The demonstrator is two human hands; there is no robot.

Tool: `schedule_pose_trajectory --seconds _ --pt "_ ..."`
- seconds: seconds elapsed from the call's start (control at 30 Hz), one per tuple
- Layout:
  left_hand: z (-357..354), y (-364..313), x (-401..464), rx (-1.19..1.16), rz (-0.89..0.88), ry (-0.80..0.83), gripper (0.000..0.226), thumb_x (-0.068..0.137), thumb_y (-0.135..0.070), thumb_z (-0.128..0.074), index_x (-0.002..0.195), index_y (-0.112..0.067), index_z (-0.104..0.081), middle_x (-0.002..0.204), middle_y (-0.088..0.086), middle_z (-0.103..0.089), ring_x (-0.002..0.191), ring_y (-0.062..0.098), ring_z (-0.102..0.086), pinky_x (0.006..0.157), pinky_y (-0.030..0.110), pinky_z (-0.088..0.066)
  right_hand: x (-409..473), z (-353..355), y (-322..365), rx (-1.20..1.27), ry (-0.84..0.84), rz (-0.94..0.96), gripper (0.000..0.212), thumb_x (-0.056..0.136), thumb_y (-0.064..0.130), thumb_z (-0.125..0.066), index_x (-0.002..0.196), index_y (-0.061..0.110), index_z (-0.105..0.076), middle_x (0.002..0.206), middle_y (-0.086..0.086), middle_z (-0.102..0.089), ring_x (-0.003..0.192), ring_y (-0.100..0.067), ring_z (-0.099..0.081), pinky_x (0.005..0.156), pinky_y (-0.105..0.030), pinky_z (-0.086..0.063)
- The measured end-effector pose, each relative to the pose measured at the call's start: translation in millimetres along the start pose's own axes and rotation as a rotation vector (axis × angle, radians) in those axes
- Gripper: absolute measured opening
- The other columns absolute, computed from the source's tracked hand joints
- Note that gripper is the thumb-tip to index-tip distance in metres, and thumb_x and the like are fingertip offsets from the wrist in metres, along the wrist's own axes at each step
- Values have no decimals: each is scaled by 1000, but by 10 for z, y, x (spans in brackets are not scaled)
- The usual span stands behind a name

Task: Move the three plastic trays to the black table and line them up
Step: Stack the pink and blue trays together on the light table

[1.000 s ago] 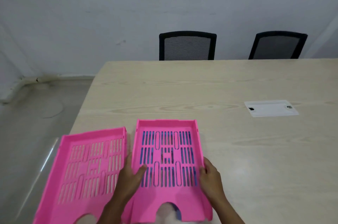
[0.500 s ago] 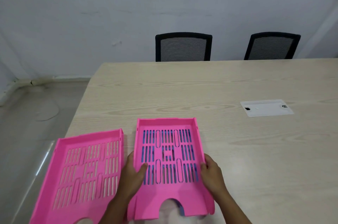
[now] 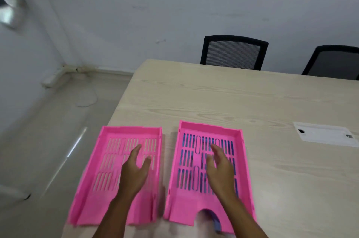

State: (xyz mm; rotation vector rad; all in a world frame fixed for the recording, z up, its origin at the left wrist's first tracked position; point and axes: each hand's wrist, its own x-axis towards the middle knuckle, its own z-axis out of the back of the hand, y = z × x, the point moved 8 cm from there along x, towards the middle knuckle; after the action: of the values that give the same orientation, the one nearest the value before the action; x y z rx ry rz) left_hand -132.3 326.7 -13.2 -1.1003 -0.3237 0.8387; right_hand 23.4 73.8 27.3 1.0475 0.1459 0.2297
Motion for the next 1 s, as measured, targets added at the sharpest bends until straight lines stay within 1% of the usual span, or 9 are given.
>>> schedule_pose_trajectory --seconds 0.07,0.17,0.3,0.47,0.63,0.73,0.83,0.9,1.0 --pt "384 137 38 40 19 -97 54 94 -21 -65 145 -20 -48 151 8 -51 139 27 -47 111 43 -39 -75 -444 225 19 108 52 43 98 9 -58 141 8 -56 143 -7 -60 133 -20 -55 116 -40 -40" --pt "943 417 106 98 85 -230 54 93 -15 -66 144 -14 -49 152 15 -48 137 34 -48 112 45 -39 -220 -1084 524 1 249 122 45 98 12 -57 143 9 -54 143 -5 -59 133 -16 -53 112 -24 -34" --pt "1325 895 125 156 277 -200 67 93 -16 -65 152 -7 -36 161 21 -31 141 39 -41 115 46 -35 -358 -1792 445 -114 438 -31 60 99 12 -54 153 1 -32 155 -14 -43 145 -27 -39 117 -26 -25" --pt "1389 1395 65 129 456 -42 52 94 -20 -62 143 -7 -50 134 21 -63 120 37 -61 99 42 -49 -495 -2151 51 -309 545 -330 47 97 15 -51 136 -9 -41 133 -23 -60 119 -34 -61 90 -31 -51" --pt "1555 1387 148 50 362 -51 35 98 -14 -55 132 -13 -63 111 13 -72 101 30 -66 88 39 -51 -491 -2160 135 -251 425 -252 33 99 2 -43 130 -4 -50 119 -23 -69 105 -37 -68 88 -37 -55" --pt "1646 1226 214 -31 297 -52 29 98 -9 -55 126 -11 -65 107 11 -73 100 32 -68 93 48 -54 -383 -2008 455 -112 315 -124 31 99 -3 -42 125 0 -58 108 -16 -72 99 -34 -69 92 -32 -54" --pt "1660 980 251 -128 268 -77 7 96 -15 -62 100 -20 -59 95 9 -70 90 33 -67 86 52 -53 -275 -1740 788 -25 259 3 34 100 -2 -44 130 4 -60 111 2 -67 108 -20 -64 99 -19 -50" --pt "1572 751 283 -167 226 -65 14 94 -21 -65 96 -24 -52 94 8 -68 84 30 -65 83 53 -53 -201 -1450 889 -2 210 50 41 101 0 -45 141 6 -54 125 2 -62 117 -16 -59 107 -25 -44" --pt "1248 305 267 -183 139 6 19 94 -24 -66 97 -22 -47 94 7 -67 84 28 -65 81 53 -53 -108 -883 749 19 150 3 40 102 3 -45 140 9 -57 123 -6 -68 109 -21 -63 98 -37 -52"
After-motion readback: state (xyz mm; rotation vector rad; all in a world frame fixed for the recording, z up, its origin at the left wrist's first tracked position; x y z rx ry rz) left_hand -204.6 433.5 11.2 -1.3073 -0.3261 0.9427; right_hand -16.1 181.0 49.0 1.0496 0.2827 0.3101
